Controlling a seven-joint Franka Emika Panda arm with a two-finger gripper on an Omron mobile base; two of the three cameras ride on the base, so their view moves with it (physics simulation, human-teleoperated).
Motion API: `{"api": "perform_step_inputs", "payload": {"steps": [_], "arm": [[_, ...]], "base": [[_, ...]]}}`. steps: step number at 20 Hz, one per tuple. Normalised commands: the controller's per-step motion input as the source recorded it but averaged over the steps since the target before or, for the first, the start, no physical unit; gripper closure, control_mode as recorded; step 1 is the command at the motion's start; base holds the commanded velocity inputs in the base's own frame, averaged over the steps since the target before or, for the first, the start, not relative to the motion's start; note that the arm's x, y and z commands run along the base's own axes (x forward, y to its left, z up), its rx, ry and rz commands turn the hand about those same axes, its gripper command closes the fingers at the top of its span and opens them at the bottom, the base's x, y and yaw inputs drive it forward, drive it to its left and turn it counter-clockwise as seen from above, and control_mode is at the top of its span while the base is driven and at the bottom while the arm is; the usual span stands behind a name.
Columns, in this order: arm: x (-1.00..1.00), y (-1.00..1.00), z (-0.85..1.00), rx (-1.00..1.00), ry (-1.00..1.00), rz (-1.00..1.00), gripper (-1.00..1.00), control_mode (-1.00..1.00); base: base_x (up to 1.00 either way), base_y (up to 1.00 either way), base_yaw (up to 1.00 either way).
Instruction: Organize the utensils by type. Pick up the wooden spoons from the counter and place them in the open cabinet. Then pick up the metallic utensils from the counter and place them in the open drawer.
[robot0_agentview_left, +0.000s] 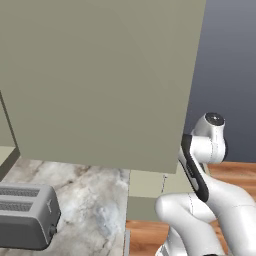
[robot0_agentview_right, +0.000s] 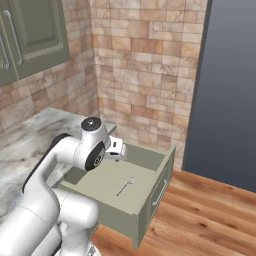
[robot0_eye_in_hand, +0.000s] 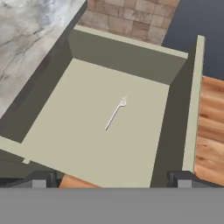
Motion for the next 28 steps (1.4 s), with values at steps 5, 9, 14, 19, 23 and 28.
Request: {"api": "perform_step_inputs", "payload": {"steps": [5, 9, 14, 19, 23, 28], "arm": [[-0.01, 0.0, 0.0, 0.0, -0.01, 0.0, -1.0, -1.0], [-0.02, 0.0, 0.0, 0.0, 0.0, 0.0, -1.0, 1.0], [0.0, 0.0, 0.0, 0.0, 0.0, 0.0, -1.0, 1.0], [0.0, 0.0, 0.0, 0.0, 0.0, 0.0, -1.0, 1.0], [0.0, 0.0, 0.0, 0.0, 0.0, 0.0, -1.0, 1.0], [0.0, 0.0, 0.0, 0.0, 0.0, 0.0, -1.0, 1.0]], "base": [[0.0, 0.0, 0.0], [-0.2, -0.01, 0.0], [-0.59, -0.13, -0.04], [-0.77, -0.28, 0.13], [-0.85, -0.36, 0.51], [-0.72, -0.39, 0.77]]}}
